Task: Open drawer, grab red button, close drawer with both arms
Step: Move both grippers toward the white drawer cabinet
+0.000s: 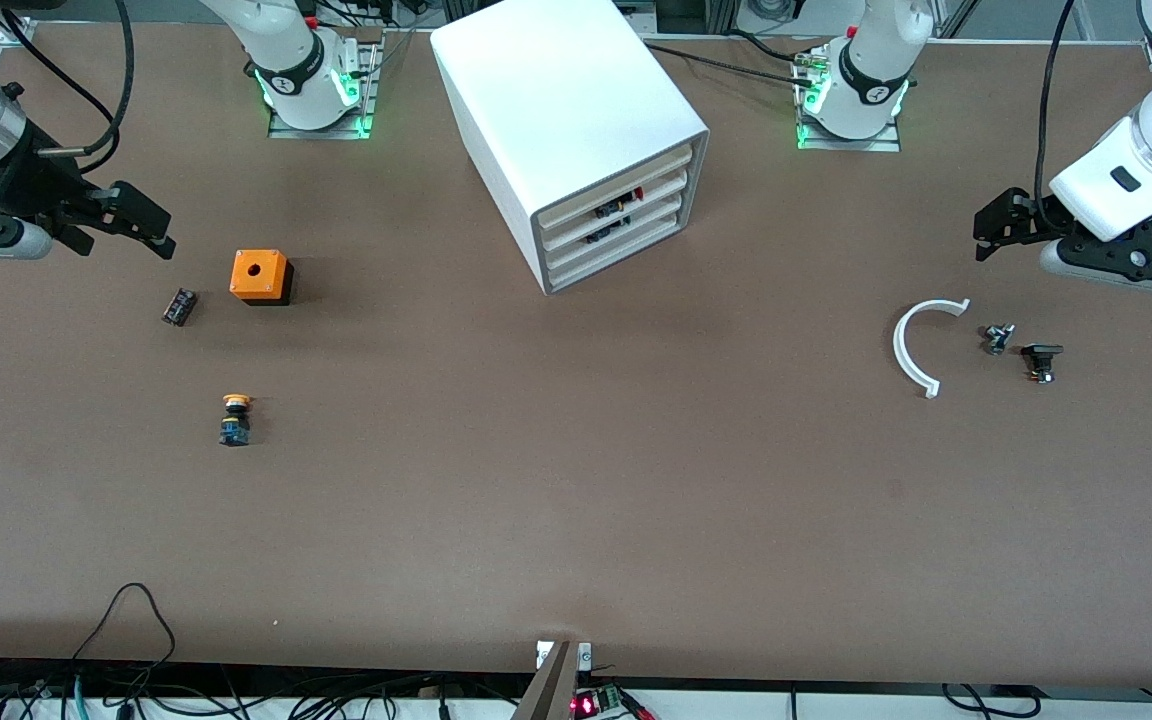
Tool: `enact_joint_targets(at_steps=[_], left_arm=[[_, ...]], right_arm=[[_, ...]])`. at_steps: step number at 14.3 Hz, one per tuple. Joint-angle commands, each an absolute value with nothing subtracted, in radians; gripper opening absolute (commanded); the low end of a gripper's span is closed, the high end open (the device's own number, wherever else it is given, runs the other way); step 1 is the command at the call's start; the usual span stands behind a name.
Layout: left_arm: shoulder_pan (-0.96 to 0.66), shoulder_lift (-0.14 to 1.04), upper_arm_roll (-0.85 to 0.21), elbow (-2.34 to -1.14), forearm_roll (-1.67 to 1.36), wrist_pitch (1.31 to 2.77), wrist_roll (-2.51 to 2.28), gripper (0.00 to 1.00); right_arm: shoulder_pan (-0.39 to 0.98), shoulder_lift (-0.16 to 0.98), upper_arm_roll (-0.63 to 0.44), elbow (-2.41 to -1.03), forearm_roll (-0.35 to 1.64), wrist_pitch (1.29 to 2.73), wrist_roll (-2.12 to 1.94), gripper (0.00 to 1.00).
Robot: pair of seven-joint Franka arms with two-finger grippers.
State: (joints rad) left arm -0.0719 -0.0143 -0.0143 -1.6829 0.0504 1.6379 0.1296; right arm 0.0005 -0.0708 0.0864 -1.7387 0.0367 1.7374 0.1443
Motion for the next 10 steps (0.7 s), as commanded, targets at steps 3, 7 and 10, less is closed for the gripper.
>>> enact_joint_targets(at_steps=[3,7,10], left_arm=[[-0.075,-0.017,-0.012,-1.667,0.028,1.617,0.127,1.0],[-0.077,-0.017,-0.012,-1.667,0.028,1.617,0.126,1.0],[-0.077,-0.017,-0.014,-1.667,0.018,1.585,0.132,1.0]], right_arm=[[-0.015,-0.045,0.098,-1.672,0.008,1.7,0.132,1.0],[-0.014,-0.006,0.098,-1.647,0.021,1.631,0.126,1.0],[0.017,0.035,0.103,-1.641,0.018,1.626,0.12,1.0]])
